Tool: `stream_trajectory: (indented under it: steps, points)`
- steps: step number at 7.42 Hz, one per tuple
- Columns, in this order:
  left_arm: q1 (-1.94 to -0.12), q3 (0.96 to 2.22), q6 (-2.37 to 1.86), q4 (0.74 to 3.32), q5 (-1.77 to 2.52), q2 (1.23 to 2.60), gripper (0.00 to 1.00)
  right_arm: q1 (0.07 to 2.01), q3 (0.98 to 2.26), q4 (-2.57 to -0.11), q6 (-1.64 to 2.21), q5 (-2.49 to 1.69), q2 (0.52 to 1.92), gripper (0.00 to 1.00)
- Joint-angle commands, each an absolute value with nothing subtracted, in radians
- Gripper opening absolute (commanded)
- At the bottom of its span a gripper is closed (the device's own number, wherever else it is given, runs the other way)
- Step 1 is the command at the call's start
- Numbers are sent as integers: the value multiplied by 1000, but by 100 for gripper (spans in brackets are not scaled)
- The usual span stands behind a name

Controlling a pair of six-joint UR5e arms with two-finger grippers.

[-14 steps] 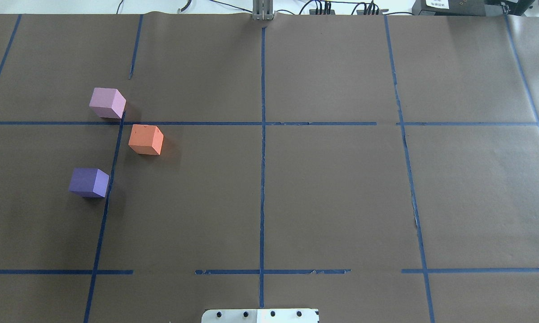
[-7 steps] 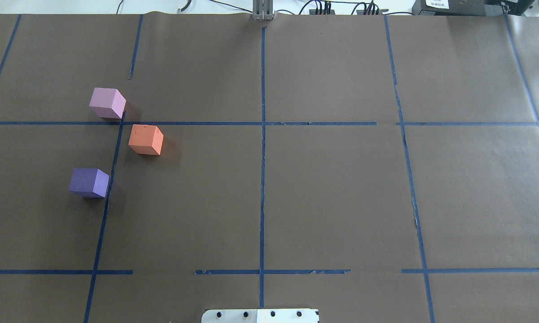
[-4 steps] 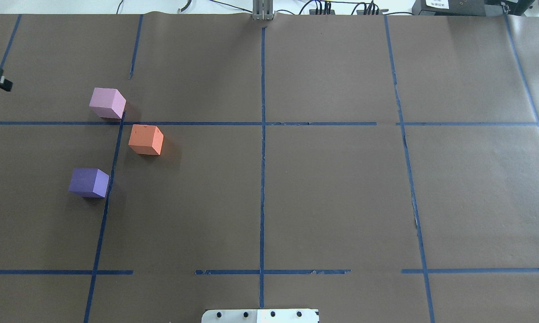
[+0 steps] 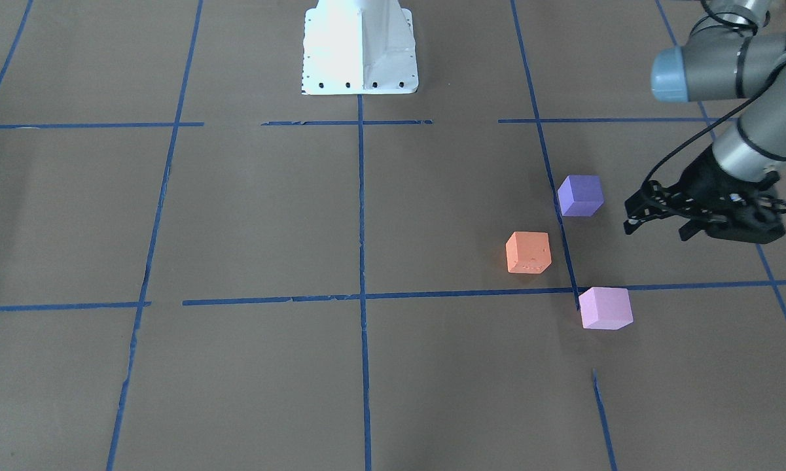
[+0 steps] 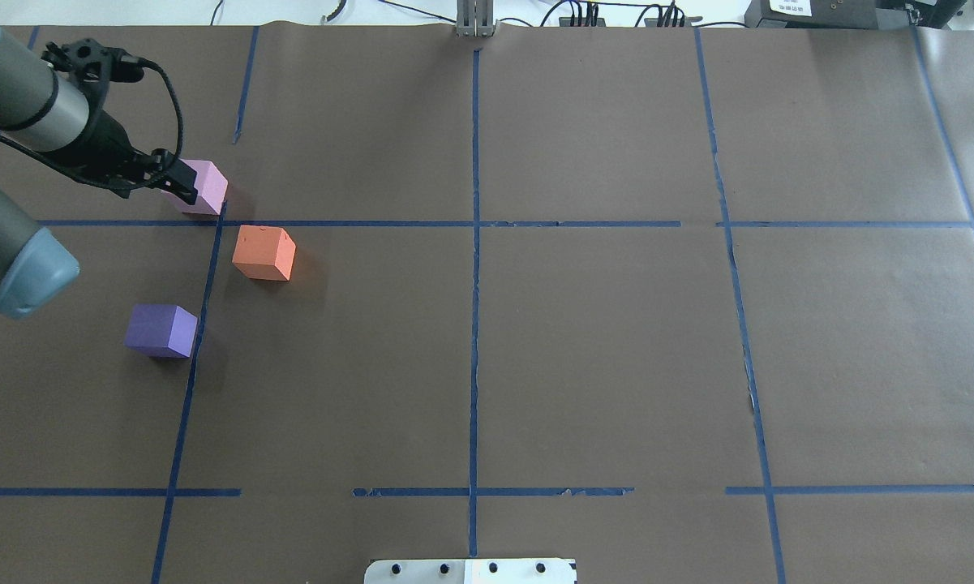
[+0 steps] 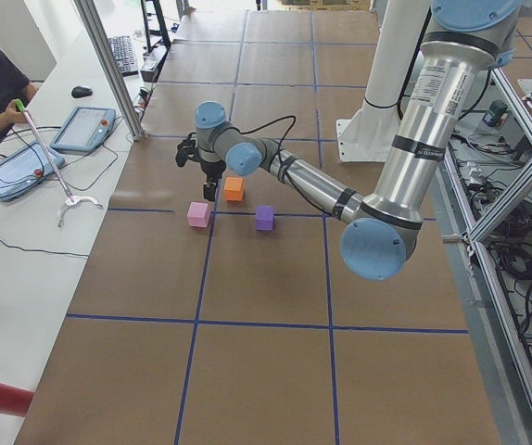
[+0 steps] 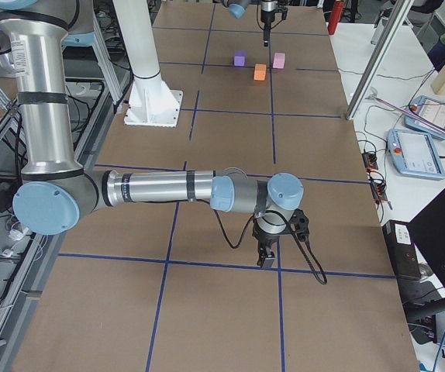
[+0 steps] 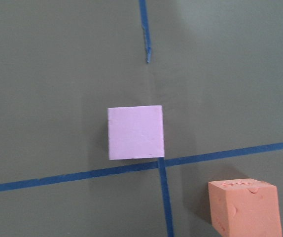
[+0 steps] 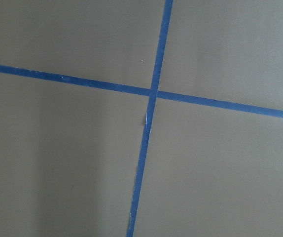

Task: Arrange blocks in a line
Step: 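Move the left gripper down toward the orange cube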

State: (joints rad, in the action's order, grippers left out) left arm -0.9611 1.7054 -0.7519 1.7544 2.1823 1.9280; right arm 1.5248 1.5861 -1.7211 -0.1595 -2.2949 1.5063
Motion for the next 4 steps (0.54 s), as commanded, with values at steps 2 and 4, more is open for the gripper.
stream_trajectory:
  steps: [2, 4]
  points:
    - [-865, 1635, -879, 1804, 2161, 1999, 100, 1525, 1586, -1721, -160, -2295, 1506, 100]
    - [-858, 1562, -881, 1854, 2163, 2029, 100, 1525, 1586, -1721, -160, -2295, 1506, 100]
